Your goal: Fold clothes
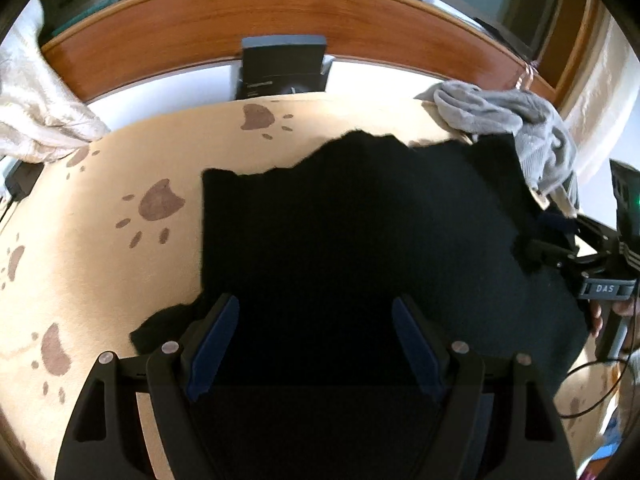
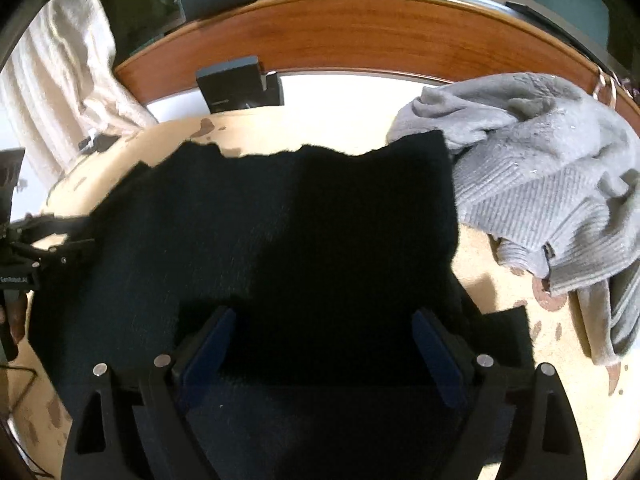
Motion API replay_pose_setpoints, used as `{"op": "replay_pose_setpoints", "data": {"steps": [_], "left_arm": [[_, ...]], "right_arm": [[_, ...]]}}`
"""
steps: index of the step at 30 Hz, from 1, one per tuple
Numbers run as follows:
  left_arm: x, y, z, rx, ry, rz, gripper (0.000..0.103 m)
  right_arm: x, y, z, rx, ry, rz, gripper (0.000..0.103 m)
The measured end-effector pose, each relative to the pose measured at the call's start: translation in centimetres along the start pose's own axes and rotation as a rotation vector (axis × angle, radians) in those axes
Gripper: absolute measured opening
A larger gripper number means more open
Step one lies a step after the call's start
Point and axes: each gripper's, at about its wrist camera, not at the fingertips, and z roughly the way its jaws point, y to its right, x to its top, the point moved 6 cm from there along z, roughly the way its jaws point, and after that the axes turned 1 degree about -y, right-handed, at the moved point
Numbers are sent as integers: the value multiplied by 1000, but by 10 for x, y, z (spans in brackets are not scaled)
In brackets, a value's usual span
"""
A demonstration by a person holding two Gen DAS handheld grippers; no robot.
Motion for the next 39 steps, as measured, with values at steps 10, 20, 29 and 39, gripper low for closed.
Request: {"op": "replay_pose_setpoints", "data": {"steps": [10,20,29,39], "left_arm": [[39,31,30,-90,-32,-42,83],[17,21,38,-47,46,22,83],[18,24,41,-6,82,59,85],[18,24,11,-69,83,-57,85]], "right_arm": [[56,-3,0,70,67,87,92],[41,28,53,-33,-44,107,94],[38,28,47,-36,-37,83,98],[-24,92,-87,103,146,363,99]]}}
